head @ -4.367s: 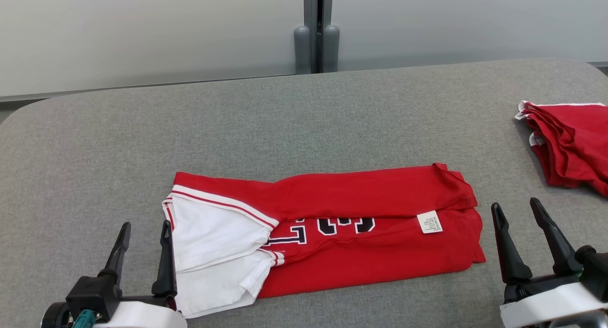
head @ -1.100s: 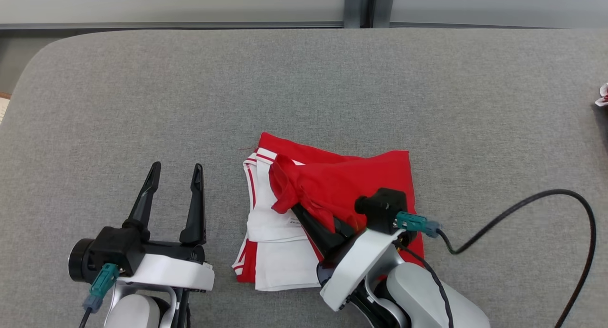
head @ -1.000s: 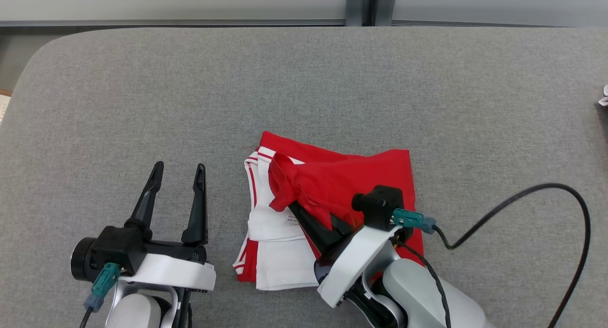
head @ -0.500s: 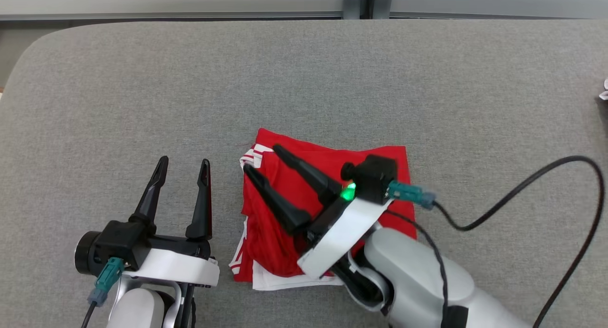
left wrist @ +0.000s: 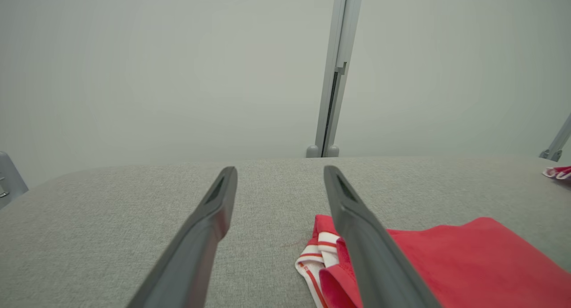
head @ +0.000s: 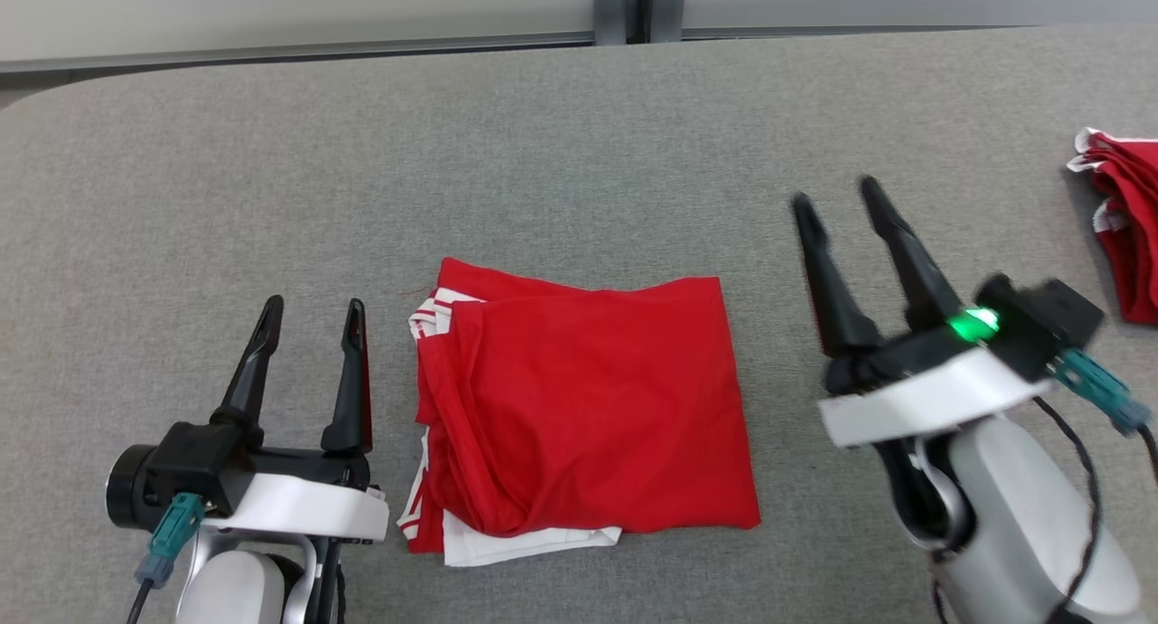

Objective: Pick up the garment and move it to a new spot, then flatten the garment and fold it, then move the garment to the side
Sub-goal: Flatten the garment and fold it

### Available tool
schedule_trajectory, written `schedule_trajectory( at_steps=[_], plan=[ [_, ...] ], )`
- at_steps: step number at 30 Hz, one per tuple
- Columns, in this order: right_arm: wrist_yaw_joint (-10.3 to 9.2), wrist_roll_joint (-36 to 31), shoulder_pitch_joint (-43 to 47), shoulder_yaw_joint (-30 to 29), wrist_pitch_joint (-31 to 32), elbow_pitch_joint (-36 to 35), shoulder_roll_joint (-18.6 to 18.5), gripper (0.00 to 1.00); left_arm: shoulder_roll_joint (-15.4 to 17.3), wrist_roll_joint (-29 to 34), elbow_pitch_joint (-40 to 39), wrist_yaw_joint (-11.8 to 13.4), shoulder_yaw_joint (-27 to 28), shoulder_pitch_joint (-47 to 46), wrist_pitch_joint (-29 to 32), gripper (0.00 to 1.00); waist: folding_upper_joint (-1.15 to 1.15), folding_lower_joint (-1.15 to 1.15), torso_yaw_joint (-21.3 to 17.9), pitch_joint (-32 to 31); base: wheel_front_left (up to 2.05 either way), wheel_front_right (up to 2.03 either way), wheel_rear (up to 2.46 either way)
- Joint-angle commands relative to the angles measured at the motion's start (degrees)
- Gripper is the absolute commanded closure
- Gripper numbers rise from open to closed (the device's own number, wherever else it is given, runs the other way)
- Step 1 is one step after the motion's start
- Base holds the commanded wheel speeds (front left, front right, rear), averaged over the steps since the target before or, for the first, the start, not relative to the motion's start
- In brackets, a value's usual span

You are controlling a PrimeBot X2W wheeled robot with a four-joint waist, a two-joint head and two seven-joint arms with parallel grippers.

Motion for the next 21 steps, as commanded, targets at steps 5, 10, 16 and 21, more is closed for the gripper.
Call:
schedule_trajectory(
  at_steps=[5, 10, 16, 21],
  plan=[
    [0.0, -3.3, 7.2, -6.3, -0.2, -1.0, -2.4, 0.0, 0.9, 0.5, -0.3, 0.4, 1.2, 1.2, -0.1, 0.0, 0.0, 0.0, -1.7, -1.4, 0.0, 0.0, 0.0],
    [0.0, -5.7, 12.9, -10.6, 1.7, -2.8, -3.4, 0.0, 1.4, 0.0, -0.4, 1.0, 2.3, 3.1, -0.1, 0.0, 0.0, 0.0, -2.8, -3.0, 0.0, 0.0, 0.0],
    [0.0, -7.2, 17.2, -12.8, 4.4, -5.7, -3.0, 0.0, 1.9, -0.7, -0.1, 1.6, 3.0, 6.0, 0.1, 0.0, 0.0, 0.0, -3.4, -6.3, 0.0, 0.0, 0.0],
    [0.0, -8.1, 20.6, -14.0, 6.5, -7.3, -2.7, 0.0, 2.2, -1.1, 0.0, 1.9, 3.0, 8.9, 0.7, 0.0, 0.0, 0.0, -3.4, -9.7, 0.0, 0.0, 0.0]
  ],
)
